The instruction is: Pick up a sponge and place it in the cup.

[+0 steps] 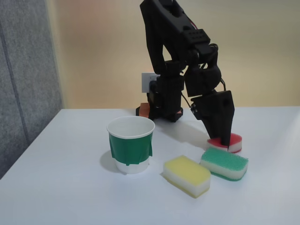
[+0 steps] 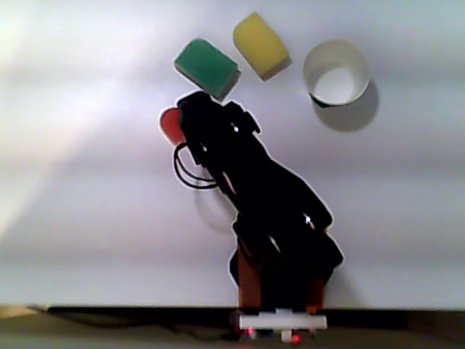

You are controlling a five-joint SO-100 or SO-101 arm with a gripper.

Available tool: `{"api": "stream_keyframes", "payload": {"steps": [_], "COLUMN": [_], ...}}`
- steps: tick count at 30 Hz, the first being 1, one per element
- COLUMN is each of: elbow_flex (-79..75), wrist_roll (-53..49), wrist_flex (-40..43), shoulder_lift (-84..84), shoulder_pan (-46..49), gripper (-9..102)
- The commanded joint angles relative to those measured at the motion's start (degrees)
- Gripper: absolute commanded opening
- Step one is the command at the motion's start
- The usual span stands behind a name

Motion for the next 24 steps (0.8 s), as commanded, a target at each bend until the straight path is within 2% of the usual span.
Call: {"api": "stream_keyframes", "payload": {"steps": [1,4,10,18,24], "elbow_flex": [-1.3,-5.1,-12.3,-24.5,-33.8], "wrist_roll": [2.3,2.8,1.8,-13.3,-28.5], "wrist_flex": [6.6,18.3,30.8,41.6,48.7], "shoulder_lift": [5.0,13.1,24.1,25.1,21.6], "shoulder_pan": [-0.9,-0.5,4.7,18.2,29.8], "gripper": [0,0,0,0,0]}}
